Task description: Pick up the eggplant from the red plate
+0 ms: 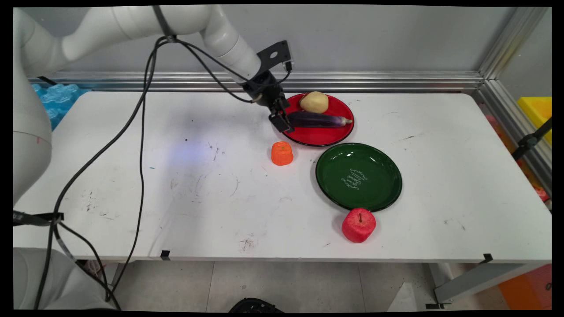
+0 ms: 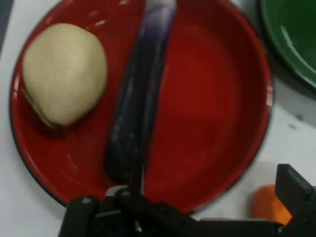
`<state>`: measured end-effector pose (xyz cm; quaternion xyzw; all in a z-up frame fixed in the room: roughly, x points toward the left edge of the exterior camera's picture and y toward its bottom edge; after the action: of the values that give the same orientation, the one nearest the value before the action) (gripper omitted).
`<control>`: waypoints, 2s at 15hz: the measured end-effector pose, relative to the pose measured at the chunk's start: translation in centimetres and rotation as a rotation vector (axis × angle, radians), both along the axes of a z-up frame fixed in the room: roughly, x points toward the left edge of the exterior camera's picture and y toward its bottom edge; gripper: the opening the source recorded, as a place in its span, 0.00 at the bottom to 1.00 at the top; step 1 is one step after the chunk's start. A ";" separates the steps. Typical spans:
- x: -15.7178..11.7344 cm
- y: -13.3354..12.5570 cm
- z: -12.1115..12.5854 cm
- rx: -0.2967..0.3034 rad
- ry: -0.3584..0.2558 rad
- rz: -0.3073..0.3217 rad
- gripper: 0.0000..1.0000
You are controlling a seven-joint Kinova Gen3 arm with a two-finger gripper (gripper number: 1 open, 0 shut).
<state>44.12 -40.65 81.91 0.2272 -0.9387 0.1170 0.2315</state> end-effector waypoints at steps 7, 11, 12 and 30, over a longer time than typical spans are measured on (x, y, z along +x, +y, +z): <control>0.5 -4.6 -2.1 -0.010 0.013 -0.010 1.00; 0.4 -6.3 -3.5 0.000 0.027 -0.019 1.00; 0.4 -6.6 -3.8 0.003 0.031 -0.020 1.00; -0.4 -8.1 -7.2 0.044 0.073 -0.047 1.00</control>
<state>43.75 -48.78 74.74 0.2142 -0.9370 0.0826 0.2633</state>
